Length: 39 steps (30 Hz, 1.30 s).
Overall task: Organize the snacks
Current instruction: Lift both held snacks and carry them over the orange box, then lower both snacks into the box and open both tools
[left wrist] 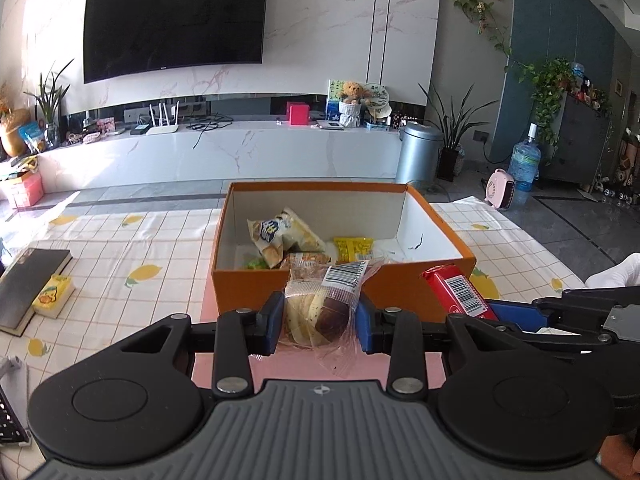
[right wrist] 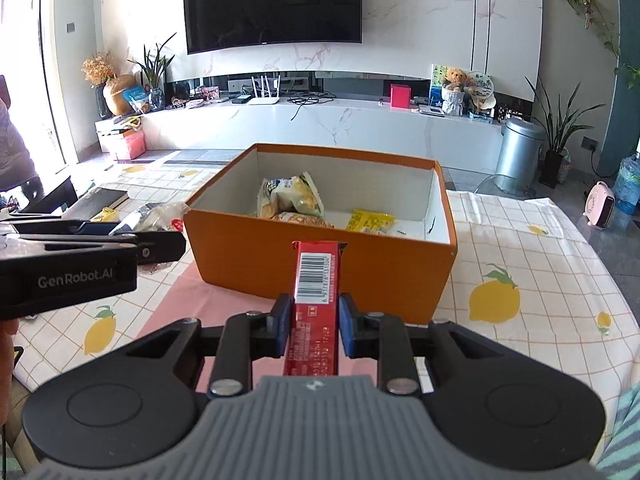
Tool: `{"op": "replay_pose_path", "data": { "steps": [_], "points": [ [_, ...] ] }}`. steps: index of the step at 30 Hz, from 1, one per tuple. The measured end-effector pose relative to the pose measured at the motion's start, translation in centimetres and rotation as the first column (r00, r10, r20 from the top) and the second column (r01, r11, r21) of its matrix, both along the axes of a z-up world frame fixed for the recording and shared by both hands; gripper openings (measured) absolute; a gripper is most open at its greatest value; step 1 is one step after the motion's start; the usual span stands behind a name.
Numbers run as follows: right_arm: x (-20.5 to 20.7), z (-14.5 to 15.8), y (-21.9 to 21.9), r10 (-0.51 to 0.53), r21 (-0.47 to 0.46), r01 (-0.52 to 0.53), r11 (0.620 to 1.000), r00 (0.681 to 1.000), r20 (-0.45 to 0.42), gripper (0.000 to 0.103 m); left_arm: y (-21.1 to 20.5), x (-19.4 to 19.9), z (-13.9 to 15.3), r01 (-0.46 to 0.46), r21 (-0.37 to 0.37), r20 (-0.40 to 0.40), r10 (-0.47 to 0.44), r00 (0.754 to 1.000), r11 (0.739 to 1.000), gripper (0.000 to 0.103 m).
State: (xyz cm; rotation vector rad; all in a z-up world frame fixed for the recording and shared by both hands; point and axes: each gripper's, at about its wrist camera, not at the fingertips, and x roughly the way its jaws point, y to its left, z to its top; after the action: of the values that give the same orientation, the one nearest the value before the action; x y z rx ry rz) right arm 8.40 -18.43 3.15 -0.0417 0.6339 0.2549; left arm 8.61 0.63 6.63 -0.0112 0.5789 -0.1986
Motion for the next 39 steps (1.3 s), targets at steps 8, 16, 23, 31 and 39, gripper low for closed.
{"op": "replay_pose_path", "data": {
  "steps": [8, 16, 23, 31, 39],
  "points": [
    [3.3, 3.4, -0.2, 0.04, -0.04, -0.039, 0.998, 0.998, 0.039, 0.022, -1.1, 2.8, 2.4, 0.039, 0.027, 0.049, -0.04, 0.998, 0.999, 0.041],
    [7.6, 4.9, -0.1, 0.058, -0.108, -0.052, 0.993, 0.997, 0.05, 0.022, -2.2, 6.4, 2.9, 0.064, 0.064, 0.06, -0.068, 0.996, 0.996, 0.041],
    [12.1, 4.5, 0.2, 0.057, -0.155, -0.052, 0.987, 0.998, 0.03, 0.022, -2.0, 9.4, 2.6, 0.063, 0.085, 0.047, -0.067, 0.997, 0.994, 0.041],
    [17.2, 3.0, 0.8, 0.053, -0.183, -0.054, 0.982, 0.999, -0.01, 0.022, -1.8, 12.6, 0.6, 0.069, 0.108, -0.017, -0.068, 0.998, 0.992, 0.041],
    [21.5, 0.6, 1.8, 0.054, -0.256, -0.068, 0.964, 0.997, -0.062, 0.022, -2.3, 16.0, -1.8, 0.088, 0.145, -0.117, -0.071, 0.991, 0.986, 0.041]
  ]
}}
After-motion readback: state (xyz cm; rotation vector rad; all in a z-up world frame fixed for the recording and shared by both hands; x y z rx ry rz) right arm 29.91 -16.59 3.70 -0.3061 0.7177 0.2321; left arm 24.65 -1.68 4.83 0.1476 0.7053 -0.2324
